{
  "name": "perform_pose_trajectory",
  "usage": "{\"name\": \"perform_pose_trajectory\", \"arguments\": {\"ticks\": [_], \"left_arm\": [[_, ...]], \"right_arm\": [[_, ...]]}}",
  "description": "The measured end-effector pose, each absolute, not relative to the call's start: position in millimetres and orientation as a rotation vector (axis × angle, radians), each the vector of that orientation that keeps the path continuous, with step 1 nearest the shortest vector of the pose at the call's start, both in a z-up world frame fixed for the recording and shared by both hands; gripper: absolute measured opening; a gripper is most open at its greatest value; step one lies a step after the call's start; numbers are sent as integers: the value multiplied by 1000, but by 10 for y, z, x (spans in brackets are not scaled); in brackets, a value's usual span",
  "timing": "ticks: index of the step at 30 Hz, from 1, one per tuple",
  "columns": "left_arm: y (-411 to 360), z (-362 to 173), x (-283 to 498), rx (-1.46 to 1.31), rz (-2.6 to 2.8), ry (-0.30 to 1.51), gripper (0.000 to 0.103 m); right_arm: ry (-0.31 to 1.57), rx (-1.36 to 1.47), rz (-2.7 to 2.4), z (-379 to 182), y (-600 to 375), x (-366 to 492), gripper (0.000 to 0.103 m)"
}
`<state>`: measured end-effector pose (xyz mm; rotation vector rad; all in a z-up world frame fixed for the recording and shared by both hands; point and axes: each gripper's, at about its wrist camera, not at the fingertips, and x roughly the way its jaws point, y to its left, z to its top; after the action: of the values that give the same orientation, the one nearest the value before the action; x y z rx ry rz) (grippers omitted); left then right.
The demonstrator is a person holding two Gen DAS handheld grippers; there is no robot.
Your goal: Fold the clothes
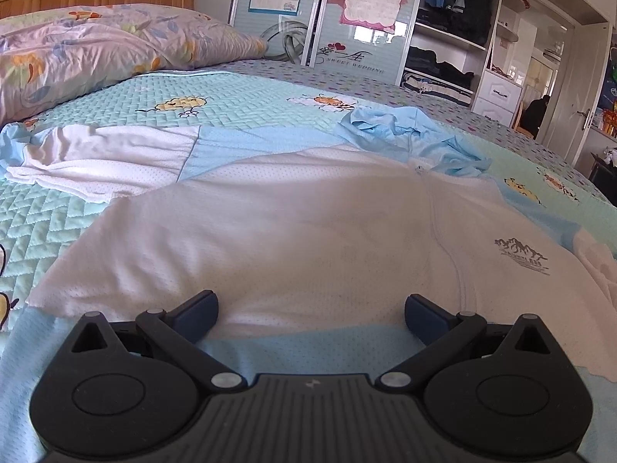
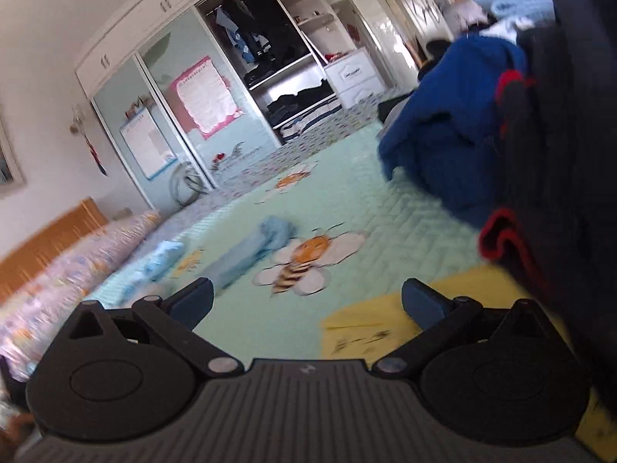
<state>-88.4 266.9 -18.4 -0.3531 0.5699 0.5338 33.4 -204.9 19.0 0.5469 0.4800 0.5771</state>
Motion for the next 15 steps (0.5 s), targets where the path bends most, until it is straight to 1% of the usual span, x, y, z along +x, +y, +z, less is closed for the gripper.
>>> {"name": "perform_pose_trajectory", "arguments": {"ticks": [2, 4, 7, 9, 11, 13, 14, 15], "left_arm": [[2672, -181, -885, -353, 534, 572, 102], [2677, -172, -887, -352, 534, 573, 102], [2682, -158, -893, -351, 533, 573, 102], [2678, -159, -893, -350, 534, 574, 102], [2674, -160, -886, -345, 536, 578, 102], [2664, -162, -878, -340, 538, 582, 103], [2662, -161, -878, -339, 538, 582, 103], [2662, -160, -880, -338, 538, 582, 102]], "right_arm": [[474, 654, 679, 266, -1878, 187, 103], [430, 733, 770, 370, -1606, 43, 103], [309, 816, 840, 482, -1296, 69, 103], [190, 775, 828, 455, -1248, 166, 103], [193, 676, 756, 325, -1344, 317, 103], [262, 561, 620, 168, -1589, 427, 103], [268, 625, 576, 95, -1839, 457, 103], [235, 707, 544, 54, -2112, 449, 103]]}}
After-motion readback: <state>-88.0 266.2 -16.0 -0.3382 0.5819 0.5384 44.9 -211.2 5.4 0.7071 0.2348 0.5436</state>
